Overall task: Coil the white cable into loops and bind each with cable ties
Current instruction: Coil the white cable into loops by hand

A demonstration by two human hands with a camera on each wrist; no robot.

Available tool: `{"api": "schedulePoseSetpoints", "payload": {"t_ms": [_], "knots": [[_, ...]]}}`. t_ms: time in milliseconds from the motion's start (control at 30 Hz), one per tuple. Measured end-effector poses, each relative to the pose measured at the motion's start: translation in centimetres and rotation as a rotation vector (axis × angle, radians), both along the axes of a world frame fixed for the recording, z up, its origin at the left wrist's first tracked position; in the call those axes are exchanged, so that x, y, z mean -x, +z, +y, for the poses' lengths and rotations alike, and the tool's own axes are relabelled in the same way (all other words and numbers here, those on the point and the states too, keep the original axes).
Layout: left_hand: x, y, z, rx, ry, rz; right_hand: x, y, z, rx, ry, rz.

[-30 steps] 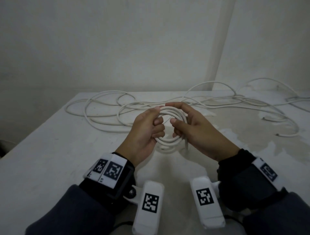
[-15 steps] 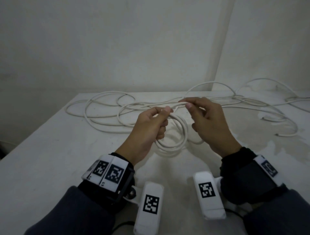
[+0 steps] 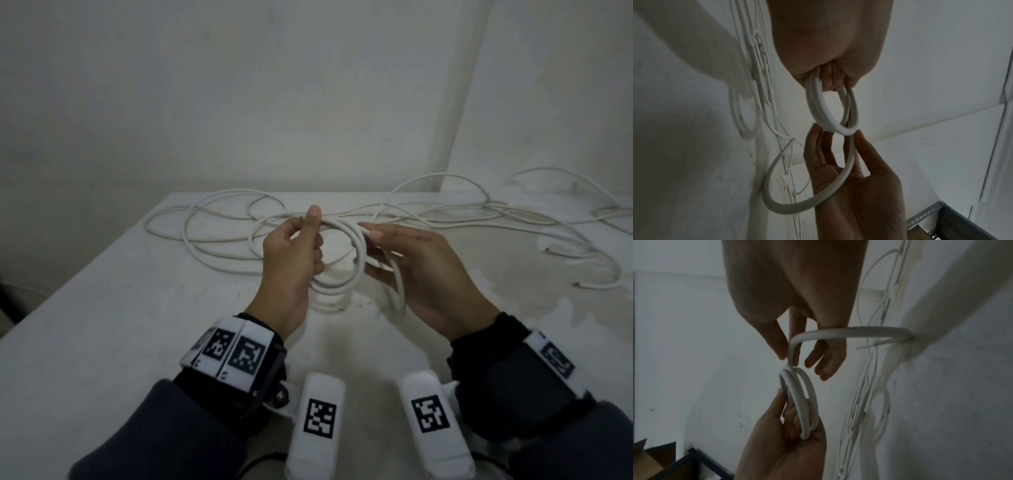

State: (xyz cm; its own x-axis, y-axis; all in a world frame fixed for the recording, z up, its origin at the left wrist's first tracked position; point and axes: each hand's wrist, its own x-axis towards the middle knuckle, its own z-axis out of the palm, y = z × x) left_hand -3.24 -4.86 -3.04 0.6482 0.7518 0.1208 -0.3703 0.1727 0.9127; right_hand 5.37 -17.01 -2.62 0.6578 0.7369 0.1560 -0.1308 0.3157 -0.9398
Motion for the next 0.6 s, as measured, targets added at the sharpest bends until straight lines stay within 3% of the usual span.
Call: {"api": "schedulePoseSetpoints", "payload": {"t_ms": [133, 300, 467, 600], "knots": [[-0.1, -0.3, -0.3, 0.012, 0.067, 0.04, 0.9, 0.2, 0.1, -0.024, 0.21, 0.18], [-0.3, -0.4, -0.8, -0.019, 0.083, 0.053, 1.3, 0.0, 0.3, -0.067, 0.271, 0.191], [-0.4, -0.2, -0.9, 0.186, -0.254, -0.078, 0.5, -0.1, 0.6, -0.151, 0.15, 0.219], [0.4, 0.2, -0.1, 0.249, -0.61, -0.084, -0.9, 0.8, -0.8, -0.101, 0.221, 0.178]]}}
